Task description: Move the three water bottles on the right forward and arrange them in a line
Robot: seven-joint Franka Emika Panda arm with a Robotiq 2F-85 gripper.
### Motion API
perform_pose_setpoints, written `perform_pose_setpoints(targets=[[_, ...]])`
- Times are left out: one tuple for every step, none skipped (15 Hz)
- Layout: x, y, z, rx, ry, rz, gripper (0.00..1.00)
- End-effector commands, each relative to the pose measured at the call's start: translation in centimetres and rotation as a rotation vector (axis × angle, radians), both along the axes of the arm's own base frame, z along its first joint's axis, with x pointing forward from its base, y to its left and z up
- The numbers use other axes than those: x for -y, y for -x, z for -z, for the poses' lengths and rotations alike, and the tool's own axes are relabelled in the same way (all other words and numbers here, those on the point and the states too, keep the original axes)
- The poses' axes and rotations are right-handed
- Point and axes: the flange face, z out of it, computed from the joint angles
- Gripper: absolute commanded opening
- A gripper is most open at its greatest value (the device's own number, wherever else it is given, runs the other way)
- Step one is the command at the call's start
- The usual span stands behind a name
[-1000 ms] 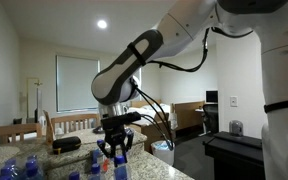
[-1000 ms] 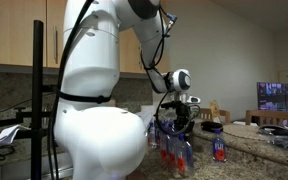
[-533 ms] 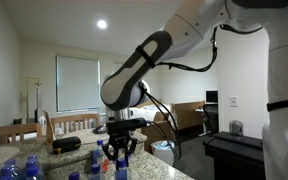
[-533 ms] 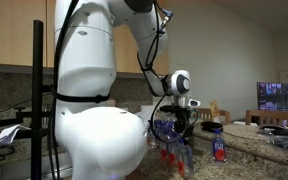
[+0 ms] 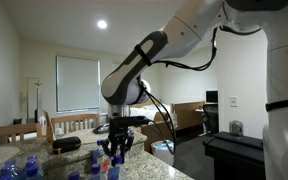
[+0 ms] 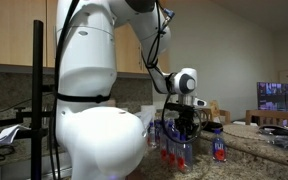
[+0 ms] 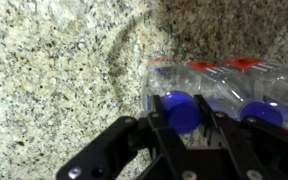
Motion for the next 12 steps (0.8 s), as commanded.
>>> perform_pose_setpoints(targets=[[1.0, -0.9, 0.1, -0.072, -0.045, -0.106, 0.13], [1.1, -1.1, 0.1, -0.091, -0.029, -0.107, 0.13], [1.2, -1.2, 0.1, -0.104, -0.016, -0.099, 0.13], [1.1, -1.3, -0.1, -0.109, -0.008, -0.086, 0.13], [0.9, -1.3, -0.2, -0.109, -0.002, -0.087, 0.13], [0.6, -1.4, -0.4, -0.104, 0.006, -0.083, 0.13], [0.3, -1.5, -0.5, -0.096, 0.011, -0.085, 0.13], [0.1, -1.5, -0.6, -0.089, 0.019, -0.086, 0.13], [-0.2, -1.5, -0.6, -0.087, 0.024, -0.093, 0.13], [-0.4, -1.5, -0.6, -0.085, 0.026, -0.099, 0.13], [-0.6, -1.5, -0.6, -0.085, 0.030, -0.107, 0.13], [-0.8, -1.5, -0.6, -0.083, 0.035, -0.111, 0.13]])
